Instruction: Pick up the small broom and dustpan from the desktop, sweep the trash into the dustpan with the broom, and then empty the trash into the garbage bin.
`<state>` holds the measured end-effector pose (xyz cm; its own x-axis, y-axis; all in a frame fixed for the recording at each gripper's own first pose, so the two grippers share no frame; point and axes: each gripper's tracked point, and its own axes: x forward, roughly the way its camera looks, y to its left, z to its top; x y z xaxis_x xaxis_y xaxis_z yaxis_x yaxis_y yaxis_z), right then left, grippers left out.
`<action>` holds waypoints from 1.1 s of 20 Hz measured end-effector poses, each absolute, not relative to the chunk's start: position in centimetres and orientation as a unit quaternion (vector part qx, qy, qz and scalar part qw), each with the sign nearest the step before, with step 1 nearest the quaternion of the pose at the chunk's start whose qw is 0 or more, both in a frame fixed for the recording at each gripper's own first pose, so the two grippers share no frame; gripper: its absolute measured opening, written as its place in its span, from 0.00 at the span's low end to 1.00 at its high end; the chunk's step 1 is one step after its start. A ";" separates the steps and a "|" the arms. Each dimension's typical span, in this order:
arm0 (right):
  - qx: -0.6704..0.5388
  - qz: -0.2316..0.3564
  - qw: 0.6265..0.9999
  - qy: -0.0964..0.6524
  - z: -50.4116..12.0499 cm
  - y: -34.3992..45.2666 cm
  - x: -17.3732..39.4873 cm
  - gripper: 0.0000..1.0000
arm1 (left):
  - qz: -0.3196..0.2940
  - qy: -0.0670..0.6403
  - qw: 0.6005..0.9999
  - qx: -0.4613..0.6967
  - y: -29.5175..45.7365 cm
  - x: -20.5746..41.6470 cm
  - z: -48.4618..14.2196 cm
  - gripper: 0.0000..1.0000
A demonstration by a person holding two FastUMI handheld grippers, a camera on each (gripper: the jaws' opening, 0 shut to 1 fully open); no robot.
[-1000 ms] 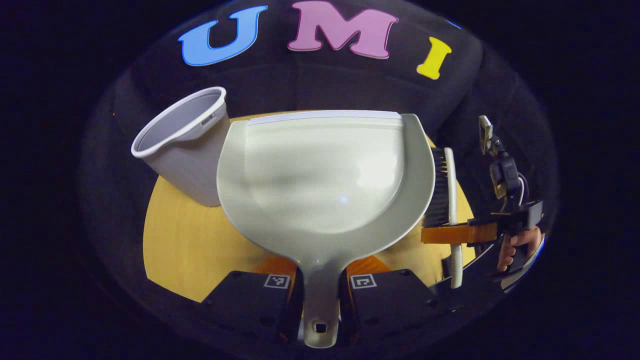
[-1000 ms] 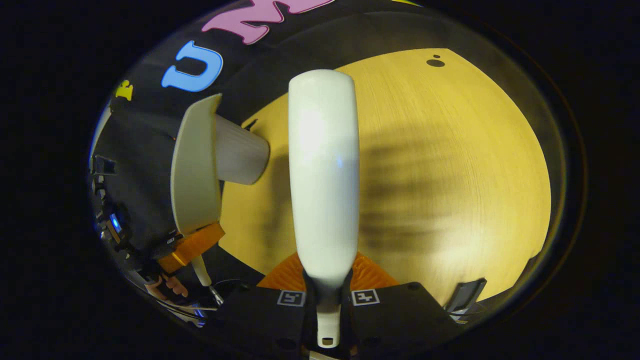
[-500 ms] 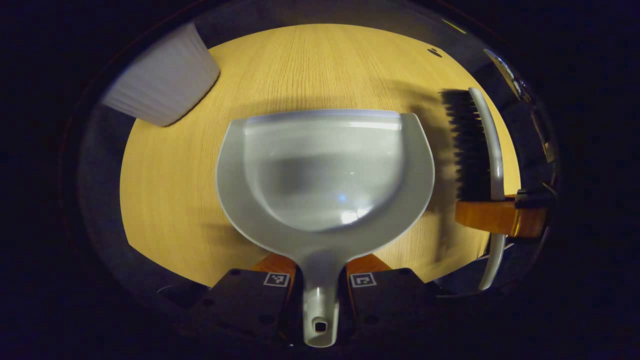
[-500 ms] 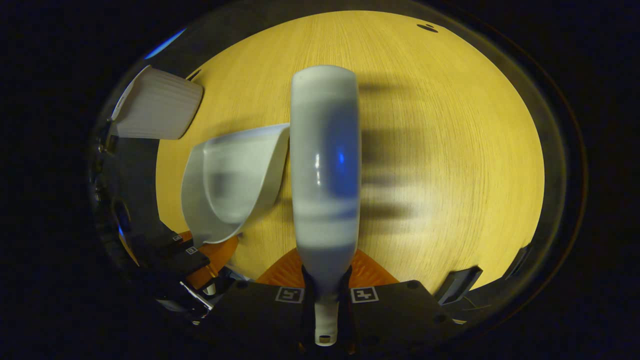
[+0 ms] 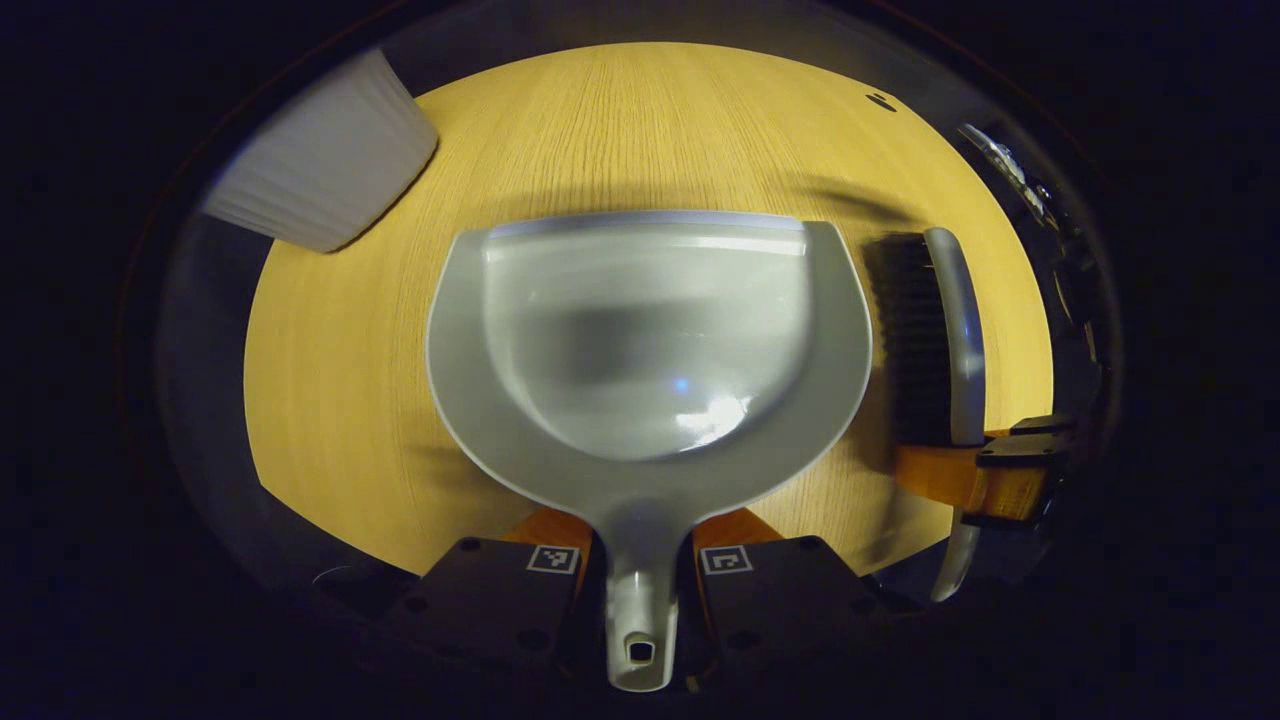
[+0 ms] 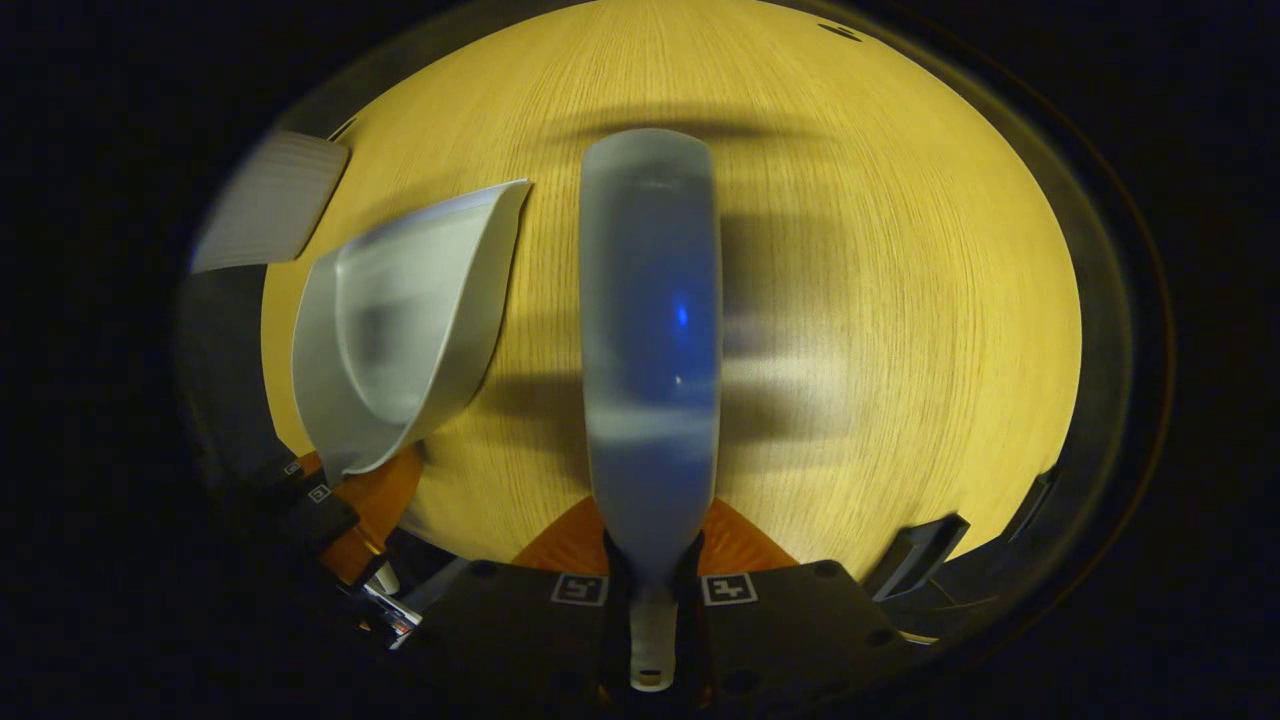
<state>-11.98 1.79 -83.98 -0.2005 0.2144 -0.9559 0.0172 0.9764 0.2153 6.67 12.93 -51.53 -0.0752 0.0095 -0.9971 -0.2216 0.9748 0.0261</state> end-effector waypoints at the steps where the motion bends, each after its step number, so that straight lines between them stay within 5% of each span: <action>1: 0.074 0.078 0.628 0.771 -83.9 1.8 -11.9 0.19 | 0.086 0.732 0.671 -0.077 12.9 6.5 -51.7 0.28; 3: 0.074 0.076 0.629 0.770 -83.7 1.9 -11.9 0.20 | 0.087 0.736 0.666 -0.080 12.9 6.6 -51.5 0.28; 4: 0.073 0.075 0.630 0.770 -84.0 1.8 -12.0 0.29 | 0.086 0.740 0.662 -0.079 12.9 6.6 -51.4 0.28; 5: 0.074 0.074 0.629 0.770 -84.0 1.8 -12.0 0.21 | 0.086 0.740 0.662 -0.078 13.0 6.7 -51.4 0.28; 7: 0.077 0.076 0.629 0.769 -83.9 1.9 -12.0 0.23 | 0.085 0.744 0.658 -0.077 12.9 6.5 -51.5 0.28; 11: 0.087 0.087 0.628 0.768 -83.3 2.4 -12.5 0.41 | 0.062 0.771 0.629 -0.080 12.3 5.6 -51.0 0.31; 14: 0.056 0.071 0.648 0.756 -84.2 0.9 -12.6 0.85 | 0.069 0.767 0.631 -0.098 12.2 5.0 -51.8 0.87; 15: 0.058 0.069 0.649 0.756 -83.9 0.9 -12.8 1.00 | 0.068 0.768 0.629 -0.103 12.0 4.7 -51.4 0.87; 19: 0.072 0.074 0.666 0.739 -82.3 1.0 -12.7 1.00 | 0.054 0.754 0.645 -0.116 11.2 4.6 -49.9 0.88; 21: 0.082 0.078 0.673 0.731 -81.4 1.1 -12.9 0.89 | 0.043 0.739 0.663 -0.110 10.8 4.8 -48.9 0.88; 22: 0.086 0.081 0.679 0.725 -80.9 1.0 -12.9 0.98 | 0.040 0.730 0.675 -0.093 11.1 4.9 -48.3 0.87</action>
<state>-12.92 1.01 -80.86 -0.0639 0.2348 -0.9699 0.0150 0.9721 0.2343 4.86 11.10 -48.34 -0.0703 -0.0827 -0.9941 -0.1901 0.9794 -0.0680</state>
